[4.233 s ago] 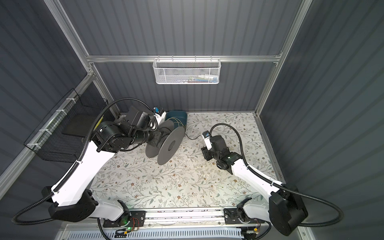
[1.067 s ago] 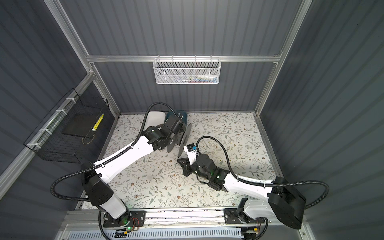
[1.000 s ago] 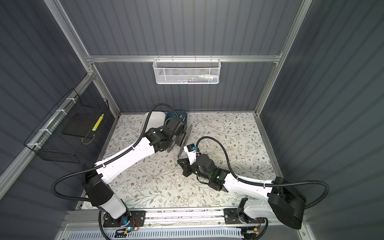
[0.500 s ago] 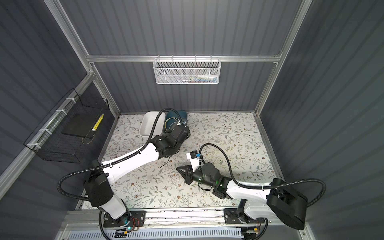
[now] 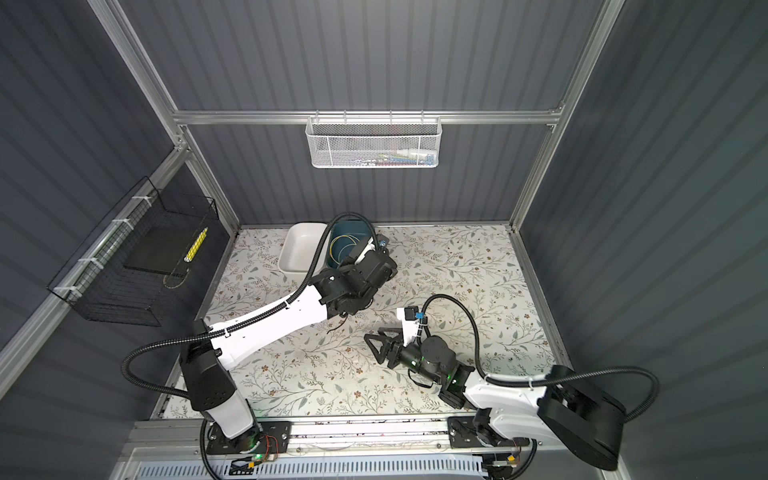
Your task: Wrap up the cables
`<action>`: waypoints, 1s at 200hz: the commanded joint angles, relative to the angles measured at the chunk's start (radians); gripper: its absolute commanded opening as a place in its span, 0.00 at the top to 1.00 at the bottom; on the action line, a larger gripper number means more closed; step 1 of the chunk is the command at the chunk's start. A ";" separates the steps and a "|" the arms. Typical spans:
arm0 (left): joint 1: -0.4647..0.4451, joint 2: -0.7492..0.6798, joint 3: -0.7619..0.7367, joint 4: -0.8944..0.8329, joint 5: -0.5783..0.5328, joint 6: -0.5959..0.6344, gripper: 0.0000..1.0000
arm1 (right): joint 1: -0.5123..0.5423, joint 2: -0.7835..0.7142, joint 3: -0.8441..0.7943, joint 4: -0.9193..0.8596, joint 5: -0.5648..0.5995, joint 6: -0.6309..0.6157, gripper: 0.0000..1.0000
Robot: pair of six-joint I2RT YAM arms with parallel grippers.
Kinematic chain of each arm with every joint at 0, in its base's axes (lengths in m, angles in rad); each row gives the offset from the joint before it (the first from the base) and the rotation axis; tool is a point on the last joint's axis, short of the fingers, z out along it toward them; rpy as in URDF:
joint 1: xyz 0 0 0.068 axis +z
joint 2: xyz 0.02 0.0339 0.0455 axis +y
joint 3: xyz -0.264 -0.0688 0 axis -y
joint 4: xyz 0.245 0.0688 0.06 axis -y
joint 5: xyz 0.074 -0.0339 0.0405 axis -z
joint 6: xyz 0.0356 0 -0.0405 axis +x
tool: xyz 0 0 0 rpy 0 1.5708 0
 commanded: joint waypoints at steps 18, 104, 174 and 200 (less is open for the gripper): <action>0.001 0.039 0.196 -0.101 -0.050 -0.056 1.00 | -0.004 0.313 0.063 0.471 -0.098 0.106 0.22; 0.002 0.085 0.307 -0.160 -0.035 -0.077 1.00 | -0.002 0.455 0.210 0.473 -0.077 -0.003 0.23; 0.003 0.099 0.367 -0.181 0.000 -0.096 1.00 | -0.002 0.539 0.288 0.474 -0.008 0.006 0.32; 0.003 0.097 0.367 -0.180 0.005 -0.102 1.00 | -0.002 0.566 0.315 0.473 -0.011 0.008 0.35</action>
